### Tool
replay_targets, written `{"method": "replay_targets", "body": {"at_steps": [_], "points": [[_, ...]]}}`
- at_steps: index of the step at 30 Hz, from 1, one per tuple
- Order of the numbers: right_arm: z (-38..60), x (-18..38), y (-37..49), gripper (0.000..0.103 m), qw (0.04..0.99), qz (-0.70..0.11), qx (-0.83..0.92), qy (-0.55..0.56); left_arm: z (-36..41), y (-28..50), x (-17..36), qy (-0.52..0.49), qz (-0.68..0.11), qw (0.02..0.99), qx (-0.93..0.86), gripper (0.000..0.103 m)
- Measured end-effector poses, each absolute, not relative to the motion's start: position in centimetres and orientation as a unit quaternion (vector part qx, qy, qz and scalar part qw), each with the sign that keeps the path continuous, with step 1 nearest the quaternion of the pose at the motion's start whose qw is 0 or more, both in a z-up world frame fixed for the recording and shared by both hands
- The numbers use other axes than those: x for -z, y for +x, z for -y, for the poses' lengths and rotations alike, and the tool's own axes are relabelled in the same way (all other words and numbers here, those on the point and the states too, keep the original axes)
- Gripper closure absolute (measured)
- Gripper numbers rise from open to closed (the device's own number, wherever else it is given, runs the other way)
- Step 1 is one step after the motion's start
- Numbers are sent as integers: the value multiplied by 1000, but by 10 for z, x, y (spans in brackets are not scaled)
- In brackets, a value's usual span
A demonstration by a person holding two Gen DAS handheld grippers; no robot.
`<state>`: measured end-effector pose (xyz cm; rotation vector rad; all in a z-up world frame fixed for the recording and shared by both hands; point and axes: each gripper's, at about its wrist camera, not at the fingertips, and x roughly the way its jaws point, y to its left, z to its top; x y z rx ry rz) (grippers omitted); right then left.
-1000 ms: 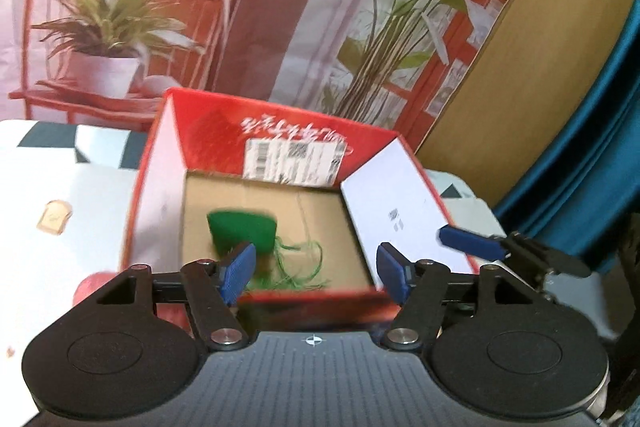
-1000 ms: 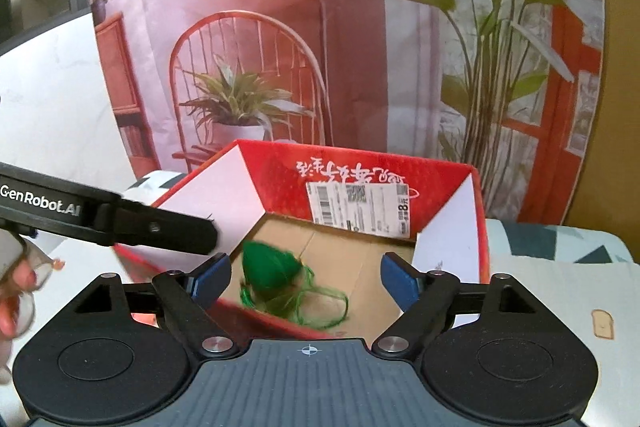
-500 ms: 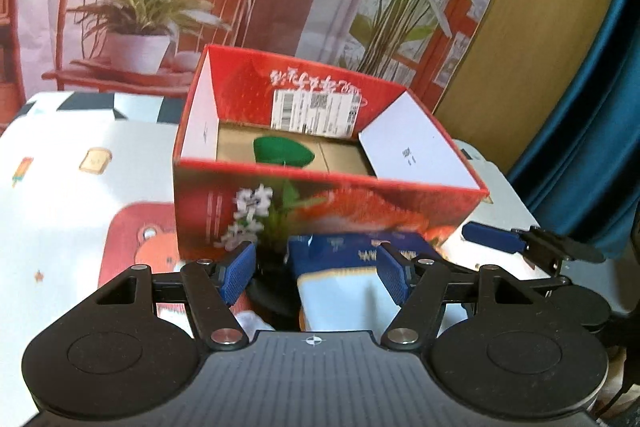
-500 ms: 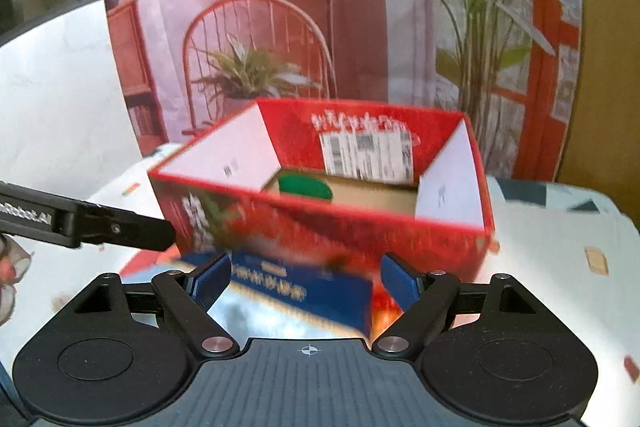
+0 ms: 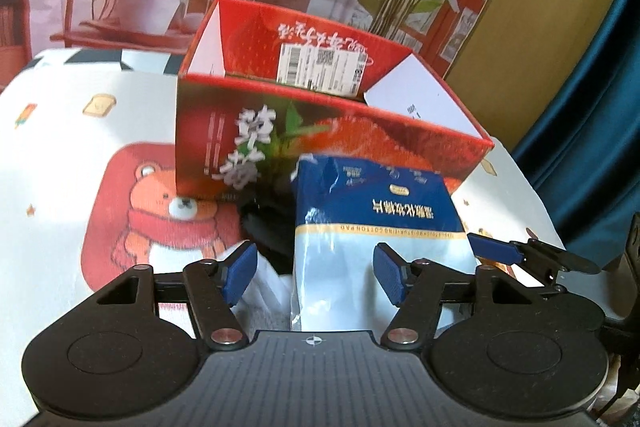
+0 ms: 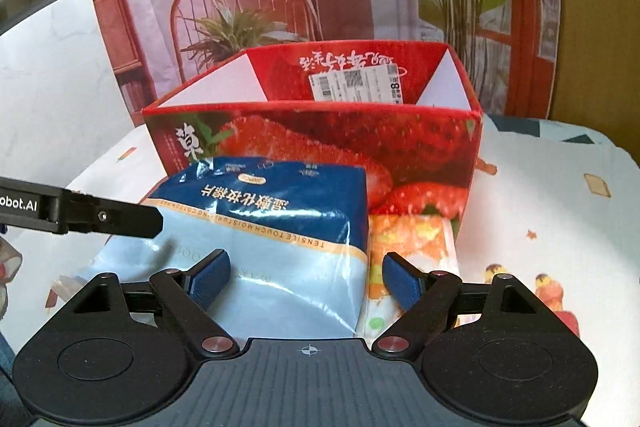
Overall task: Organize soft objects
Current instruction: 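Grasp the blue-and-white cotton pad bag with the left gripper, then lift the cotton pad bag with the left gripper over the box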
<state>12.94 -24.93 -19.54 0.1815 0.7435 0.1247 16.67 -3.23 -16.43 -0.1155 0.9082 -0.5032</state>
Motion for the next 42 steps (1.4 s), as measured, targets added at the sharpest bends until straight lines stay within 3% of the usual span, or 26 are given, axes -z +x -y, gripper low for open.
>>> {"method": "replay_targets", "body": {"at_steps": [7, 24, 26, 29, 37, 39, 42], "points": [[246, 200, 123, 22, 926, -363, -65, 85, 26, 162, 175, -67, -449, 860, 234, 47], [247, 208, 118, 22, 925, -364, -73, 85, 24, 160, 189, -84, -463, 846, 253, 49], [247, 208, 119, 22, 925, -364, -74, 84, 24, 160, 190, -85, -460, 845, 260, 63], [245, 206, 120, 29, 925, -362, -81, 78, 28, 159, 187, -77, -449, 849, 268, 73], [237, 195, 123, 59, 929, -354, -95, 57, 32, 159, 177, -52, -437, 856, 271, 80], [238, 187, 123, 63, 933, -343, -93, 58, 31, 159, 170, -54, -425, 861, 275, 87], [239, 175, 123, 66, 938, -329, -96, 58, 31, 158, 155, -51, -404, 870, 277, 87]]}}
